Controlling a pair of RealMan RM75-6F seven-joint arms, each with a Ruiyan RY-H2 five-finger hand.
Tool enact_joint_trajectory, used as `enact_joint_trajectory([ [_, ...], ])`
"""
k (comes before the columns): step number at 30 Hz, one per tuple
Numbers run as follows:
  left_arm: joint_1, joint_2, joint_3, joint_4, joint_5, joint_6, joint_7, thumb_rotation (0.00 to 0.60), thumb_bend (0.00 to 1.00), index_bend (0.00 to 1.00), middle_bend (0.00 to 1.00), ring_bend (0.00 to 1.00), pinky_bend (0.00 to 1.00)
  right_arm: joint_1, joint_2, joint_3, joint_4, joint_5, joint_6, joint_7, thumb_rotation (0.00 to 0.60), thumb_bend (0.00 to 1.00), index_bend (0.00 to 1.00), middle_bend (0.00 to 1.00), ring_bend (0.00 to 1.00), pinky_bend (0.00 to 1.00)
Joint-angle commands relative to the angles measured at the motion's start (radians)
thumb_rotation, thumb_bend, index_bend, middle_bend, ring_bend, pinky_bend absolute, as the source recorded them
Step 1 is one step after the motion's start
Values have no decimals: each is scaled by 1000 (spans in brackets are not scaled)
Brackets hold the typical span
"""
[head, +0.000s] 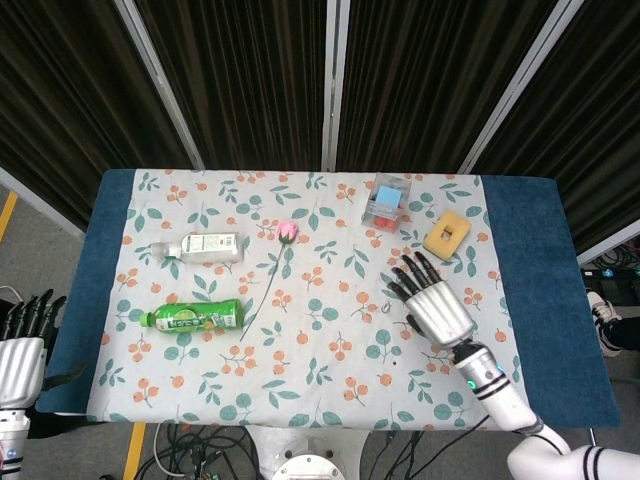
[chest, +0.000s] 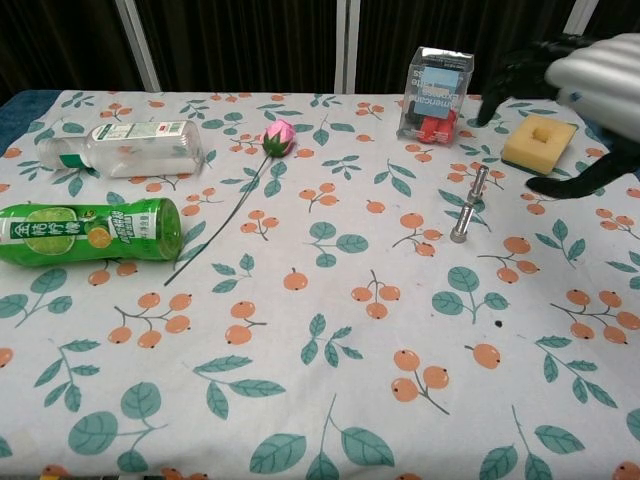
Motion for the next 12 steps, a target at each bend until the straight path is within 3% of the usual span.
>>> enact_joint_trajectory([
  [1,-6,0,-4,-3,0,-4,7,600,61,98,0,0,0,-122,132,-22,-80,22,116,192,600,225,251,189,0,0],
  [6,-17,2,-9,-12,-1,-13,20,600,60,98,0,0,0,-229,197,-70,-50,-20,220,376,600,230,204,153,0,0],
  [12,-23,2,-10,-23,0,-15,31,600,61,98,0,0,0,-320,218,-108,-11,-64,308,487,600,231,174,126,0,0],
])
